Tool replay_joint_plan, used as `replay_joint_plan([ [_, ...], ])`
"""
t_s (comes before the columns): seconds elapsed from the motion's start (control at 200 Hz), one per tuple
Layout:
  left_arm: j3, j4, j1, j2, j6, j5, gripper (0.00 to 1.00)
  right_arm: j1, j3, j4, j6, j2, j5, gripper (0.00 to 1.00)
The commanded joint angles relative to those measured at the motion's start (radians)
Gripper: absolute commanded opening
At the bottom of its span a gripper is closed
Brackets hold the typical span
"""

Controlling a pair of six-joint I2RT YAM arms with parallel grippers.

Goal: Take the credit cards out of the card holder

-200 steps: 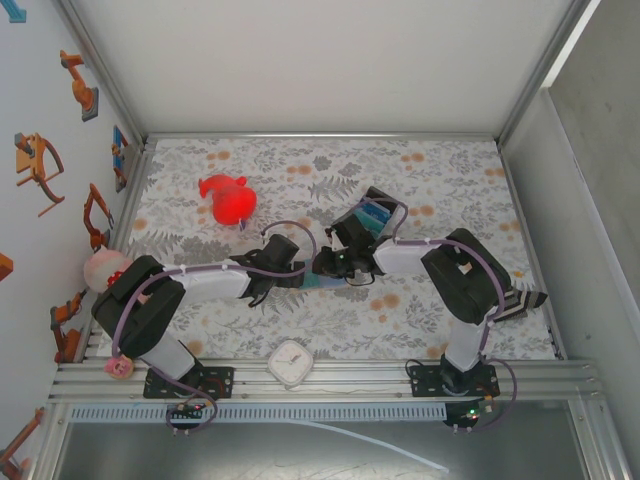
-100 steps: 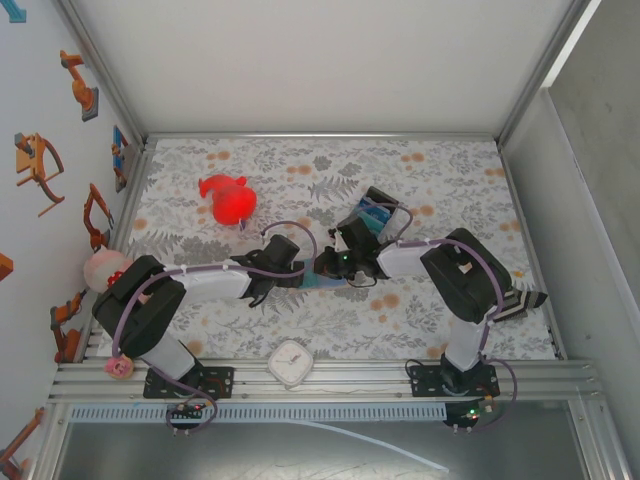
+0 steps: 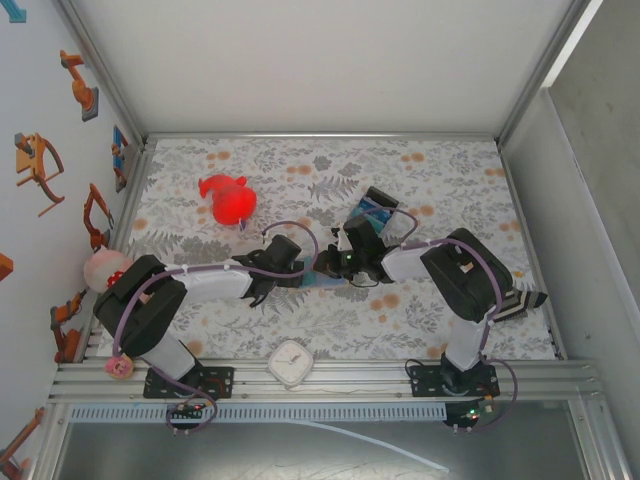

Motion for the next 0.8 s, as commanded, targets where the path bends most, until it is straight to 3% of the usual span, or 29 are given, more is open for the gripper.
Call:
replay_joint_plan([
  [0.0, 0.001, -0.078, -0.012, 0.027, -0.007, 0.012, 0.97, 0.002, -0.007, 0.058, 0.014, 0.026, -0.032, 0.06],
  [0.22, 0.003, -0.082, -0.011, 0.03, -0.012, 0.001, 0.97, -0.013, -0.034, 0.068, 0.015, 0.004, -0.018, 0.0],
  [0.791, 0.024, -0.093, -0.009, 0.073, -0.014, -0.014, 0.98, -0.064, -0.112, 0.103, 0.016, -0.044, -0.019, 0.04],
])
